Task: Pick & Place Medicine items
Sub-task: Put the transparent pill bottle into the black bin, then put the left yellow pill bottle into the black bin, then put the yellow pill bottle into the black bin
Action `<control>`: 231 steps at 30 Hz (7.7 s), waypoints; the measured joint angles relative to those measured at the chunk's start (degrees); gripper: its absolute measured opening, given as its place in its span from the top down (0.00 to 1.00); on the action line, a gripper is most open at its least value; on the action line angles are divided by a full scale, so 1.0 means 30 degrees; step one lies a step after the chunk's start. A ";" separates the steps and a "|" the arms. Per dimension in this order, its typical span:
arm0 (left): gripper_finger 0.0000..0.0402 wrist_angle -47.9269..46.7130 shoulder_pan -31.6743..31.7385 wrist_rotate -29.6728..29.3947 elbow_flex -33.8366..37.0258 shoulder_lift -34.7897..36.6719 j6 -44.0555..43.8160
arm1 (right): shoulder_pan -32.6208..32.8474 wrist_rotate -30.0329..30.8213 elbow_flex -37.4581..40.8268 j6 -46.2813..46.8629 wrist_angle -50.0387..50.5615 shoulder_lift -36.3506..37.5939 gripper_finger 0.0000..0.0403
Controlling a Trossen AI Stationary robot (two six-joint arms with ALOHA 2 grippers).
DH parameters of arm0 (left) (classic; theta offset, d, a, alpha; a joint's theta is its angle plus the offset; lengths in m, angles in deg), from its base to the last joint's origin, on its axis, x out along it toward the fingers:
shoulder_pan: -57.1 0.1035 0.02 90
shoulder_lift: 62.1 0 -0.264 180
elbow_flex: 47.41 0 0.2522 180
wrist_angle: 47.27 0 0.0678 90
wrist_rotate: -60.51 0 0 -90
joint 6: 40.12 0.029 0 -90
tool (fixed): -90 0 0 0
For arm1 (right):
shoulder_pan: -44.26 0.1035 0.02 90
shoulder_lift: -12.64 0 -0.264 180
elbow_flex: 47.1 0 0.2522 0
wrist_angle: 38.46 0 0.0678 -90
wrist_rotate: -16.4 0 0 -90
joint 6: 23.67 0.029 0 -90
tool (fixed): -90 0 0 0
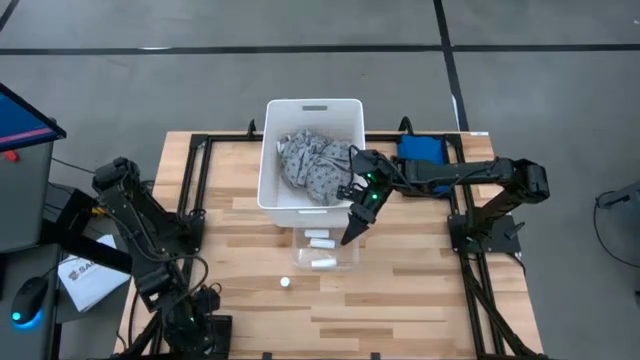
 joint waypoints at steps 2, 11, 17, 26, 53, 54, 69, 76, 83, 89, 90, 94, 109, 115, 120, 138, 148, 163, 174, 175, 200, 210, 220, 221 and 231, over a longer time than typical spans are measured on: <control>0.68 -0.0605 0.0000 0.0171 0.0000 -0.0088 -0.1335 | -0.0008 0.0013 0.0000 -0.0318 0.0267 0.0007 0.45; 0.68 -0.0731 0.0007 0.1152 0.1042 -0.0113 -0.5152 | -0.0211 -0.0415 0.0000 -0.1326 0.0820 0.0011 0.45; 0.68 -0.0753 0.0015 0.1398 0.2031 -0.0113 -0.6164 | -0.0501 -0.0506 0.0000 -0.1992 0.1585 0.0007 0.45; 0.68 -0.0087 0.0007 0.2229 0.3457 -0.0113 -0.6485 | -0.0671 -0.0732 0.0000 -0.2184 0.1729 0.0007 0.45; 0.56 0.0931 -0.0022 0.2288 0.3978 -0.0113 -0.5581 | -0.0904 -0.0768 0.0000 -0.2323 0.1692 0.0000 0.45; 0.56 0.0951 -0.0022 0.2286 0.3978 -0.0104 -0.5581 | -0.0904 -0.0761 0.0000 -0.2323 0.1689 0.0000 0.45; 0.56 0.0991 -0.0022 -0.5916 0.3985 0.3762 -0.2402 | -0.0911 -0.0696 0.0000 -0.1886 0.1027 -0.0007 0.45; 0.56 -0.1034 0.0126 -0.9733 0.3978 0.4950 0.3884 | -0.0911 -0.0556 0.0000 -0.1870 0.0920 -0.0007 0.45; 0.56 -0.5312 0.0481 -0.6876 0.3978 0.4890 0.6973 | -0.0911 -0.0499 0.0000 -0.1838 0.0916 -0.0007 0.45; 0.56 -0.5826 0.0458 -0.6863 0.3978 0.4863 0.9736 | -0.0911 -0.0458 0.0000 -0.1842 0.0913 -0.0007 0.45; 0.56 -0.5818 0.0383 -0.6885 0.3978 0.4863 1.0360 | -0.0911 -0.0412 0.0000 -0.1842 0.0913 -0.0007 0.45; 0.55 -0.6119 0.0065 -0.6863 0.3978 0.4856 1.1879 | -0.0911 -0.0390 0.0000 -0.1936 0.0913 -0.0007 0.45; 0.37 -0.3727 -0.0233 -0.5134 0.5996 0.4856 1.2576 | -0.0911 -0.0346 0.0000 -0.2694 0.1189 -0.0007 0.45; 0.37 -0.3255 -0.0233 -0.4831 0.6958 0.4856 1.2561 | -0.1038 -0.0596 0.0000 -0.2753 0.1305 -0.0007 0.45; 0.37 -0.3083 -0.0233 -0.4833 0.7282 0.4856 1.2553 | -0.1103 -0.0617 0.0000 -0.2863 0.1484 -0.0015 0.45; 0.58 -0.1826 -0.0226 -0.4028 0.8036 0.4856 1.1922 | -0.1290 -0.0725 0.0000 -0.2884 0.1568 -0.0015 0.45; 0.67 -0.1848 -0.0219 -0.4189 0.8036 0.4856 1.1351 | -0.1297 -0.0725 0.0000 -0.2891 0.1568 -0.0015 0.45; 0.74 -0.1880 -0.0219 -0.4583 0.8036 0.4877 1.0338 | -0.1297 -0.0718 0.0000 -0.2826 0.1566 -0.0015 0.45; 0.74 -0.1503 0.0373 -0.5412 0.6410 0.4856 1.0863 | -0.1188 -0.0673 0.0000 -0.2760 0.1560 -0.0015 0.45; 0.74 -0.1483 0.0546 -0.5519 0.6086 0.4856 1.1155 | -0.1188 -0.0673 0.0000 -0.2760 0.1554 -0.0015 0.45; 0.74 0.2150 -0.1493 -0.3481 0.2935 0.1689 0.7837 | -0.1028 -0.0703 0.0007 -0.3165 0.1576 -0.0015 0.45; 0.72 0.2097 -0.1938 -0.3351 0.2943 -0.1093 0.5475 | -0.1028 -0.0805 0.0007 -0.3103 0.1576 -0.0015 0.45; 0.63 0.1794 -0.1938 -0.3825 0.2943 -0.0712 0.3844 | -0.1023 -0.0948 0.0007 -0.3044 0.1576 -0.0015 0.45; 0.61 0.1682 -0.1938 -0.4096 0.2943 -0.0541 0.3844 | -0.1020 -0.0954 0.0007 -0.3059 0.1576 -0.0015 0.45; 0.49 0.2256 -0.1843 -0.7103 0.2936 0.1206 0.5821 | -0.0767 -0.0914 0.0029 -0.3197 0.1568 -0.0022 0.45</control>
